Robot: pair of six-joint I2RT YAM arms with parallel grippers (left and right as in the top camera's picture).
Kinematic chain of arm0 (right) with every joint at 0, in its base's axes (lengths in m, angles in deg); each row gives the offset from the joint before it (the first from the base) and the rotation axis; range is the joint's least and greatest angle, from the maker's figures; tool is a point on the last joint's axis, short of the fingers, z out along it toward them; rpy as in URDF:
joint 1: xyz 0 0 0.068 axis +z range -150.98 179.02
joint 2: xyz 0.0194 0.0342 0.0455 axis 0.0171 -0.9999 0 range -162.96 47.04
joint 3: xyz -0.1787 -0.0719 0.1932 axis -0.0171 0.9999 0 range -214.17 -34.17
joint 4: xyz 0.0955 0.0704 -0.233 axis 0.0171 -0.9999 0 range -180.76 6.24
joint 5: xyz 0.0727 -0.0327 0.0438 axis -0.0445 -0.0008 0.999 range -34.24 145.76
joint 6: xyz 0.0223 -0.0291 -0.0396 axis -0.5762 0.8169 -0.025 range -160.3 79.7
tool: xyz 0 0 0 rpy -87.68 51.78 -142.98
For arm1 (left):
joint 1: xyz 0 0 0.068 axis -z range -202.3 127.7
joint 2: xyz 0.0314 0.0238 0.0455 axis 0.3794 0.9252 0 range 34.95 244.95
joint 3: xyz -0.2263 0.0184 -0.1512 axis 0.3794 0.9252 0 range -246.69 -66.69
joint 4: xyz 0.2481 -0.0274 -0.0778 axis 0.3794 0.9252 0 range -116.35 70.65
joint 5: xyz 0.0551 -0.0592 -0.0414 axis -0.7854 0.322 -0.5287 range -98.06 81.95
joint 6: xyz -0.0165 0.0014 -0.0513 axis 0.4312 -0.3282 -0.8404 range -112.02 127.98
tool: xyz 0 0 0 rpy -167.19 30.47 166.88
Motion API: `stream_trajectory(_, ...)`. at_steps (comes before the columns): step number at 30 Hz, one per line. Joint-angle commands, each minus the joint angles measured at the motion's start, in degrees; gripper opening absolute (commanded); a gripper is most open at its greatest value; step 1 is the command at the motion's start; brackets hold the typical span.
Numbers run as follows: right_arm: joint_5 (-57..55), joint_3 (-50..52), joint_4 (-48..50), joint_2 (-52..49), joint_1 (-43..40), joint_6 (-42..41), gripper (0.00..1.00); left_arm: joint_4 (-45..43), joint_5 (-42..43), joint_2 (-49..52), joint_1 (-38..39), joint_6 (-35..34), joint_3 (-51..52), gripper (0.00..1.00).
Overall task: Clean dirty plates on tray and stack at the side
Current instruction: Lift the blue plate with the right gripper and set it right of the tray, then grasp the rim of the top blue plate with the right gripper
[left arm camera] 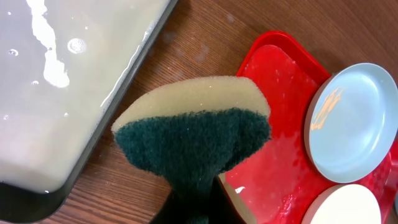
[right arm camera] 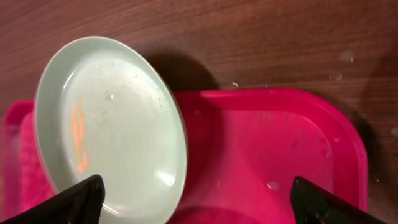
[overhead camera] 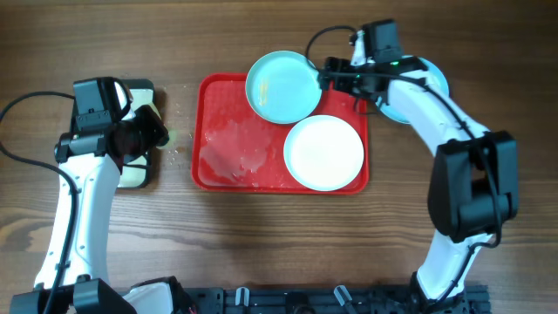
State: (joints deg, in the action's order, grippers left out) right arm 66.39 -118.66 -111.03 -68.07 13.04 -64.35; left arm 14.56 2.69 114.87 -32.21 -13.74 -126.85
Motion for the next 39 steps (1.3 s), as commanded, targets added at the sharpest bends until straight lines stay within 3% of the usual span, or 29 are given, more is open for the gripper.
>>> stream_trajectory(1,-11.10,-0.46,2.16,-2.58,2.62,-1.36,0.87,-0.07,-0.13,-0.31,-0.22,0.72,-0.17,0.04)
stream_trajectory(3,-11.04,-0.46,3.76,-4.59,3.02,-1.29,0.69,-0.09,-0.11,-0.31,-0.22,0.70,-0.17,0.04)
stream_trajectory(4,-11.02,-0.46,4.26,-5.60,3.02,-1.44,0.65,-0.09,-0.11,-0.31,-0.22,0.72,-0.17,0.04)
stream_trajectory(11,-3.06,-0.44,7.89,-8.26,4.70,2.34,0.62,-0.17,-0.11,-0.31,-0.22,0.70,-0.17,0.04)
stream_trajectory(13,-3.28,-0.39,8.22,-8.33,4.90,3.10,0.48,-0.15,-0.11,-0.31,-0.22,0.70,-0.17,0.04)
stream_trajectory(16,-4.02,-0.35,8.22,-8.46,4.90,5.70,0.45,-0.39,0.00,-0.31,-0.04,0.66,-0.17,0.04)
stream_trajectory(19,-4.09,-0.35,8.39,-8.50,5.01,5.88,0.25,-1.31,2.67,-0.31,-0.04,0.68,-0.17,0.04)
stream_trajectory(21,-4.11,-0.35,8.39,-9.55,6.05,5.86,0.27,-2.78,7.96,-0.31,-0.04,0.72,-0.17,0.04)
stream_trajectory(24,-3.89,-0.35,8.83,-11.13,7.72,5.73,0.25,-2.93,7.89,-0.31,0.07,0.72,-0.17,0.04)
stream_trajectory(28,-3.63,-0.37,8.81,-11.23,10.49,6.05,0.04,-2.95,7.89,-0.31,0.52,0.72,-0.15,0.04)
stream_trajectory(34,1.97,-0.74,2.32,-7.69,13.99,7.52,0.04,-5.66,7.80,2.56,9.55,0.70,-0.15,0.04)
stream_trajectory(35,2.12,-0.74,1.33,-7.13,14.51,7.15,0.09,-6.54,7.23,4.15,11.37,0.68,-0.15,0.04)
stream_trajectory(39,4.00,-0.57,0.04,-7.28,16.22,-0.98,0.10,-8.57,5.90,10.01,14.91,-1.09,-0.15,0.04)
